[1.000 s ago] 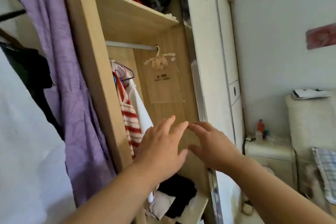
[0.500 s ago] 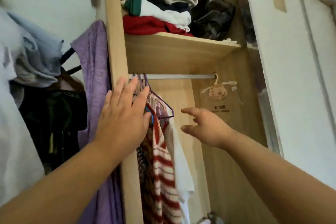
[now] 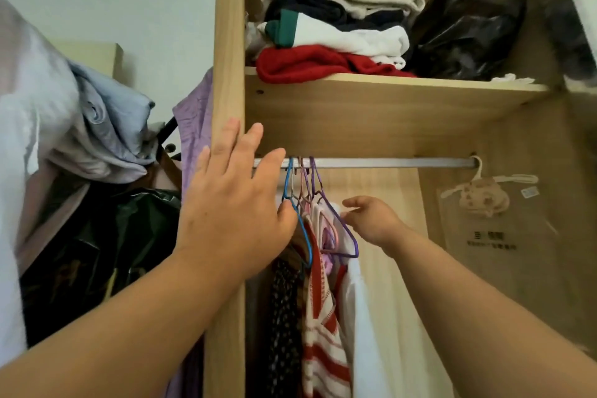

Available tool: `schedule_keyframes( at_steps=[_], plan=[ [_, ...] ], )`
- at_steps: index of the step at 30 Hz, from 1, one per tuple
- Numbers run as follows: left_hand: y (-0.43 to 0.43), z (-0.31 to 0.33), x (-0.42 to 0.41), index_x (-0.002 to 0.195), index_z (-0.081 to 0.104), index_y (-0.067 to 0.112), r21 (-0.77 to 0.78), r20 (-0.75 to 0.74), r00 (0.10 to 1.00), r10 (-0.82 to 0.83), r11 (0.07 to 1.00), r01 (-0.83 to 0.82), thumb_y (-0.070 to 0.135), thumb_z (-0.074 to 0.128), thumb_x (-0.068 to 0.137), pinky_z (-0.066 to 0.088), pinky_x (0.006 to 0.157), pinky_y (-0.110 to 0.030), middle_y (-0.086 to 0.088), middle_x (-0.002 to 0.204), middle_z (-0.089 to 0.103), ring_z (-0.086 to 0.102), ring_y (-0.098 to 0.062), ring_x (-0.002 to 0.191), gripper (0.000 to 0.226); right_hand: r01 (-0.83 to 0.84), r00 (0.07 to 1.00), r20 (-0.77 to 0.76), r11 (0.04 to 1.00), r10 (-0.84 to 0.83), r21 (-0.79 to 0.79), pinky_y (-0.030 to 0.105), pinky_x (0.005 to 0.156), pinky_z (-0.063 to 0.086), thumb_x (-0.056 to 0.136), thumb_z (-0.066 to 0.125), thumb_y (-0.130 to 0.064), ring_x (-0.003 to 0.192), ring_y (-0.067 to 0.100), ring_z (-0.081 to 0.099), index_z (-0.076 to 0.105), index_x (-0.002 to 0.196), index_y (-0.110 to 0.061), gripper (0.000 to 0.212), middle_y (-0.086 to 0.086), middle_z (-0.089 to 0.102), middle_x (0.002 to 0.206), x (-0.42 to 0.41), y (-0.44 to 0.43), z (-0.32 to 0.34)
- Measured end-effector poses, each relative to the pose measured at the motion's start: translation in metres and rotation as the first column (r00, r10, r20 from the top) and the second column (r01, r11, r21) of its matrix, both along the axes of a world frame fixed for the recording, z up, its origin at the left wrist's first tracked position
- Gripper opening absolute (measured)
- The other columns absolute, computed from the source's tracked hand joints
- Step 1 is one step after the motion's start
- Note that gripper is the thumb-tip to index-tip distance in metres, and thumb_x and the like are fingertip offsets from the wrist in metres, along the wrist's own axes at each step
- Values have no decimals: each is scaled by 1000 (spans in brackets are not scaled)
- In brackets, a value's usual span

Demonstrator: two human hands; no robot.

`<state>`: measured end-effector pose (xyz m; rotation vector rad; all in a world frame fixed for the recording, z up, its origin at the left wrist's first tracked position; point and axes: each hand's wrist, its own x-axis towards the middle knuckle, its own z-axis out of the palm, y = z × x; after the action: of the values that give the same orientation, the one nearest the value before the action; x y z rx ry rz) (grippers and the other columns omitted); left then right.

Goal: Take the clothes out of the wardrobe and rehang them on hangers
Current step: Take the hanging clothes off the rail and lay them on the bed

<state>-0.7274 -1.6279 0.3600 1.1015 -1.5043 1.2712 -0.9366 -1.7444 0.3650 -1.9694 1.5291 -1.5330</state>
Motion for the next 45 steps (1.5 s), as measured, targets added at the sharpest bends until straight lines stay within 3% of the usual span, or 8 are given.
schedule_keyframes(
  at_steps=[3,12,17,20,24,27,32,45],
  plan=[
    [-3,0,0,127,58,13,-40,5,1000,-9,999,9,41,48,76,35,107,-55,-16,143,44,26,-34,141,59,-112,990,104,984,99,138,31,73,42,89,62,-25,94,21,61,47,134,-17,48,8,63,118,2,-19,3],
    [-6,0,1,119,62,15,-80,11,1000,14,997,-13,40,46,75,25,115,-45,-15,139,48,25,-34,141,53,-243,969,120,929,217,280,32,70,45,75,76,-24,90,18,62,36,138,-20,75,4,64,113,0,-48,13],
    [-6,-1,0,116,64,16,-88,3,1000,1,996,-1,41,47,74,28,114,-45,-14,137,50,27,-33,141,52,-6,998,-67,993,14,117,31,63,46,84,52,-6,75,31,58,60,95,5,18,20,61,89,-3,-49,18],
    [-5,-1,-1,114,65,16,-84,3,1000,15,996,-15,41,47,74,31,111,-48,-14,135,52,28,-33,140,51,80,981,-181,995,-67,67,27,66,36,89,42,-5,79,29,49,55,71,-2,23,16,56,82,-7,-47,23],
    [-4,-1,-1,111,66,16,-71,14,1000,23,997,-22,40,50,74,35,108,-52,-13,132,54,29,-34,140,48,172,950,-270,985,-158,30,26,72,35,94,45,-17,96,32,56,63,101,-2,25,15,62,104,-10,-52,37],
    [-5,-2,0,110,66,16,-54,11,1000,15,998,-15,38,54,73,35,107,-53,-12,133,54,28,-34,140,45,223,946,-226,973,-232,-66,26,68,36,94,49,-24,83,28,53,61,98,-5,23,13,60,93,-14,-56,42],
    [-5,-2,2,108,67,16,-40,15,1000,20,999,-20,38,53,73,35,108,-53,-12,132,54,27,-34,140,44,332,934,-76,926,-349,-178,29,74,38,99,37,-26,102,36,57,58,110,-4,33,20,63,110,-30,-56,43],
    [1,-5,0,106,66,14,-36,13,1000,-3,999,4,38,49,72,35,103,-56,-15,132,53,28,-37,139,46,383,905,-47,858,-423,-344,32,68,34,96,42,-26,89,36,57,57,89,-12,21,13,63,91,-107,42,-41]
  ],
)
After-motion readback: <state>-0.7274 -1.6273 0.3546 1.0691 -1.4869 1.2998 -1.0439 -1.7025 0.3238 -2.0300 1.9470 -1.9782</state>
